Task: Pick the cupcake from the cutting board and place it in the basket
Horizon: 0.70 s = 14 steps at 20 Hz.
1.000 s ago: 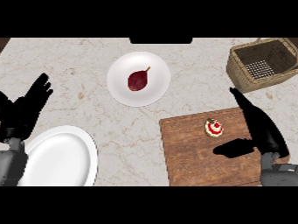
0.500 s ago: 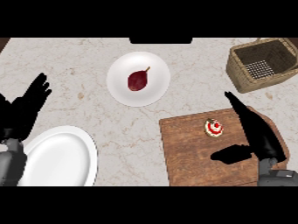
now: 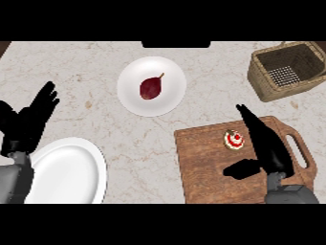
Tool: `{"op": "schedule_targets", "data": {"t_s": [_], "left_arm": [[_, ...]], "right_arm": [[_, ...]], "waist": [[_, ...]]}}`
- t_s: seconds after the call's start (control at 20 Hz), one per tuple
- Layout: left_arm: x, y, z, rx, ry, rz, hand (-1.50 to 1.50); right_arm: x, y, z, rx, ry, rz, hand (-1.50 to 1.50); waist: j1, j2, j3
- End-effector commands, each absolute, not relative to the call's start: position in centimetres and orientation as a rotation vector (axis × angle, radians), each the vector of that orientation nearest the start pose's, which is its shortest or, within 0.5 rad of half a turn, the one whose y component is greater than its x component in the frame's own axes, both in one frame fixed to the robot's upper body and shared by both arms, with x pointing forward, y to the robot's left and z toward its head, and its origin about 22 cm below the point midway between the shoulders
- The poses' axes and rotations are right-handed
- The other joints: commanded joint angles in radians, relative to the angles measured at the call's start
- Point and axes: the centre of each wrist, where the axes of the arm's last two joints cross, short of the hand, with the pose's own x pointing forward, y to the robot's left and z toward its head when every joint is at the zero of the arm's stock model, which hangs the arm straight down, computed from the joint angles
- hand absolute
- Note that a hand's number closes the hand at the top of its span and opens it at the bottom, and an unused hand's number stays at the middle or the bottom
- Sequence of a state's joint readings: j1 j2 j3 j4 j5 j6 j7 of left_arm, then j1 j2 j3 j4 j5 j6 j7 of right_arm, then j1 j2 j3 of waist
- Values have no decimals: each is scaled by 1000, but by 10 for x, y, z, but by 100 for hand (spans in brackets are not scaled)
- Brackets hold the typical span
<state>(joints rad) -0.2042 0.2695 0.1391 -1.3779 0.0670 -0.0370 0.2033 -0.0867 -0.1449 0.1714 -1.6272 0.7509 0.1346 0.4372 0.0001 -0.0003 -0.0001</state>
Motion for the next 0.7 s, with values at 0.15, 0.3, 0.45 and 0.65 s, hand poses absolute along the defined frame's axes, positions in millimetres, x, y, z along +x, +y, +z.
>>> {"op": "schedule_targets", "data": {"t_s": [0.15,0.3,0.45,0.65], "left_arm": [[283,333,33,182,-1375,-77,0],[299,305,41,194,-1392,-61,0],[286,323,44,190,-1374,-84,0],[305,305,27,198,-1386,-65,0]], "right_arm": [[276,-201,17,-713,-1118,938,150],[261,-191,5,-682,-1151,901,150],[269,-213,20,-695,-1136,942,150],[267,-202,11,-676,-1153,958,150]], "waist": [[5,0,0],[-1,0,0],[0,0,0],[-3,0,0]]}}
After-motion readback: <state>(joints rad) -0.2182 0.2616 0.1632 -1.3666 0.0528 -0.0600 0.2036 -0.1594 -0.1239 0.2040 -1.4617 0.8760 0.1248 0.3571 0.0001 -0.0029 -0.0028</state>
